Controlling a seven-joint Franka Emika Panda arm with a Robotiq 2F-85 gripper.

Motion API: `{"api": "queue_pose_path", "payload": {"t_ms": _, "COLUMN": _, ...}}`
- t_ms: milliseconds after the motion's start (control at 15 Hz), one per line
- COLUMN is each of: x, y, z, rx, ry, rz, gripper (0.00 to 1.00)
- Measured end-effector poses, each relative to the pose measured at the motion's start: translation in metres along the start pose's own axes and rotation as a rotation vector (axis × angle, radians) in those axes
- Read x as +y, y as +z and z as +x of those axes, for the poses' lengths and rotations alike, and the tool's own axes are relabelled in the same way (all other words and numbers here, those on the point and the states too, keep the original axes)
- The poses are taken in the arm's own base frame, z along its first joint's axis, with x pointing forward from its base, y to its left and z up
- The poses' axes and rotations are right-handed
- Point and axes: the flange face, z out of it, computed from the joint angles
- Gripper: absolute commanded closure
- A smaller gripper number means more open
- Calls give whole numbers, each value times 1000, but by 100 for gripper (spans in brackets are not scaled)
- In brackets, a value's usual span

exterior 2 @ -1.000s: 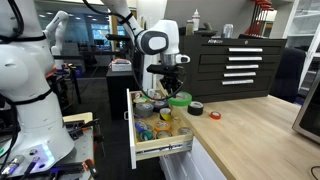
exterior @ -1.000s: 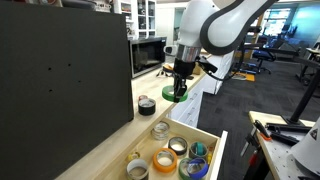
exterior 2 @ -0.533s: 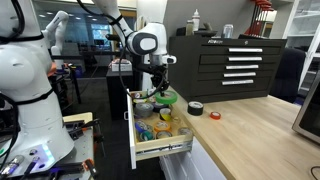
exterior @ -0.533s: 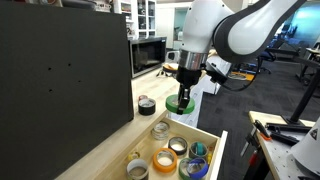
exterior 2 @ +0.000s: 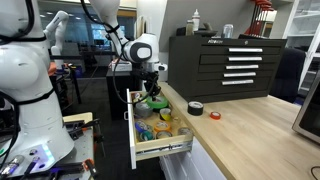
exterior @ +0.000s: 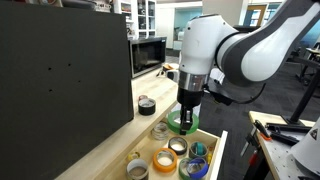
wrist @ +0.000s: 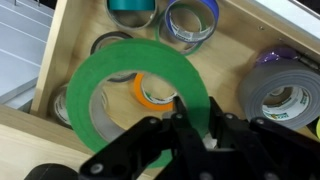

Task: Put the green tape in the open drawer

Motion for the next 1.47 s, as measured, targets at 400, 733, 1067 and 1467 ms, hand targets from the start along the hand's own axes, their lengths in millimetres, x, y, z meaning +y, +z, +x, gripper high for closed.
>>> {"api": "queue_pose_path", "payload": {"t_ms": 400, "x": -17, "y": 45, "z": 8, "rx": 36, "ry": -32, "rz": 25, "gripper": 91}}
{"api": "queue_pose_path", "payload": {"t_ms": 733, "x": -22, "y": 81, "z": 16, "rx": 41, "ry": -43, "rz": 45, "gripper": 91}}
{"api": "queue_pose_path", "payload": {"t_ms": 1067, "x": -26, "y": 116, "z": 19, "rx": 34, "ry": -55, "rz": 62, "gripper": 91}}
{"api": "queue_pose_path", "payload": {"t_ms": 1467, "x": -22, "y": 154, "z": 23, "rx": 46, "ry": -88, "rz": 75, "gripper": 91}}
